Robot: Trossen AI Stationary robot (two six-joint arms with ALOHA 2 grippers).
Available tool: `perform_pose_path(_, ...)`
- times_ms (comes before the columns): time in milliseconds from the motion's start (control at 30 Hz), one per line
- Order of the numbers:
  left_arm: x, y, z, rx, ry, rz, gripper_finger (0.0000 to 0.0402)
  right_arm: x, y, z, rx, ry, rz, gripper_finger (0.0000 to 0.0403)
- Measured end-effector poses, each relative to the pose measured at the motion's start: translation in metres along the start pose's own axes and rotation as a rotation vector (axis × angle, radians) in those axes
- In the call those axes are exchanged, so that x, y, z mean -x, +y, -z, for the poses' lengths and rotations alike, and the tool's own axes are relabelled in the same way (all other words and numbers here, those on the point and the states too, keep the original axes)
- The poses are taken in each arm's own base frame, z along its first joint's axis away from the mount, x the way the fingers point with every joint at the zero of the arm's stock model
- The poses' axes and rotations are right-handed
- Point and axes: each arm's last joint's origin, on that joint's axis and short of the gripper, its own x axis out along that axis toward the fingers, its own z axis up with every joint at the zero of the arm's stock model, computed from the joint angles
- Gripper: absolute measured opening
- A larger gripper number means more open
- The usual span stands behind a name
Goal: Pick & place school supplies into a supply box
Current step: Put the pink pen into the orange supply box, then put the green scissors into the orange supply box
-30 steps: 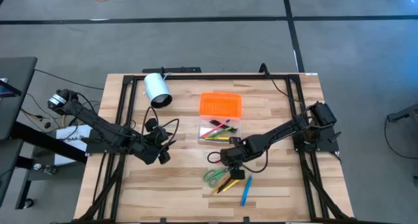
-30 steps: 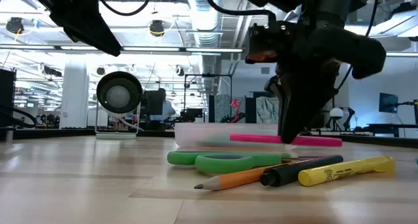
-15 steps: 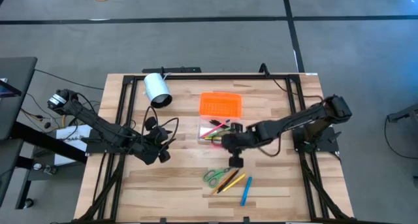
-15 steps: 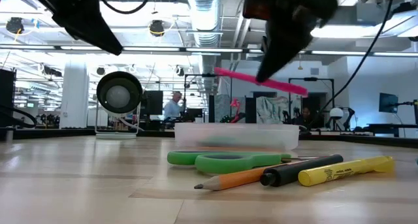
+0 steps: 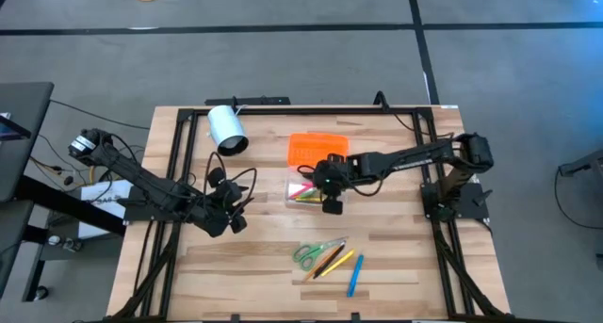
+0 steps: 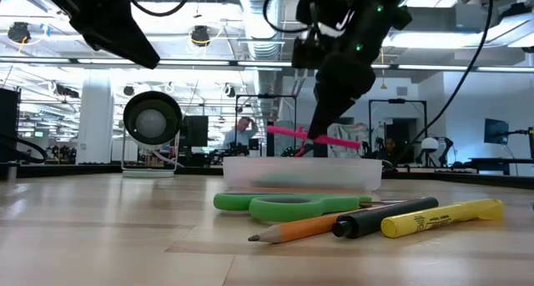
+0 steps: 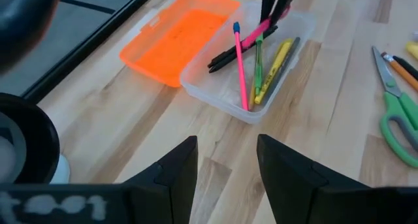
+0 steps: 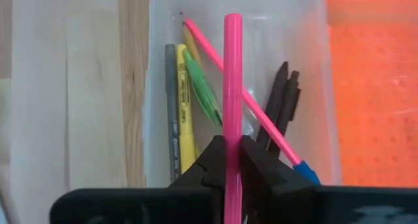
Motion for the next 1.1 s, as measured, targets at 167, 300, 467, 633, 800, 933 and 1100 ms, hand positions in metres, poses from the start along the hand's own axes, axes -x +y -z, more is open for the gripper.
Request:
perform_pose_path(167, 0.000, 0.000, 0.000, 0.028, 0.000, 0.000, 0.0148, -0.009, -0.001, 0.003, -0.010, 0.032, -0.014, 0.0026)
perform_pose_path(300, 0.000, 0.000, 0.000, 0.033, -0.001, -0.001, 0.0148, -0.008, -0.002, 0.002, -0.012, 0.021, -0.008, 0.0049)
perform_pose_path(467, 0.000, 0.000, 0.000, 0.033, -0.014, -0.016, 0.0148, -0.006, -0.006, 0.001, -0.024, 0.017, 0.018, 0.0070)
perform_pose_path(633, 0.000, 0.001, -0.001, 0.034, -0.019, -0.021, 0.0148, -0.006, -0.007, 0.001, -0.034, 0.020, 0.019, 0.0088)
perform_pose_path(800, 0.000, 0.000, -0.002, 0.064, -0.027, -0.013, 0.0148, 0.006, -0.001, -0.001, -0.055, -0.019, 0.006, 0.0097)
perform_pose_path(933, 0.000, -0.001, -0.003, 0.078, -0.037, -0.004, 0.0148, 0.030, 0.008, -0.006, -0.034, -0.095, -0.013, 0.0097)
perform_pose_path(1100, 0.000, -0.004, -0.006, 0.097, -0.048, 0.034, 0.0148, 0.071, 0.014, -0.007, -0.017, -0.200, -0.034, 0.0097)
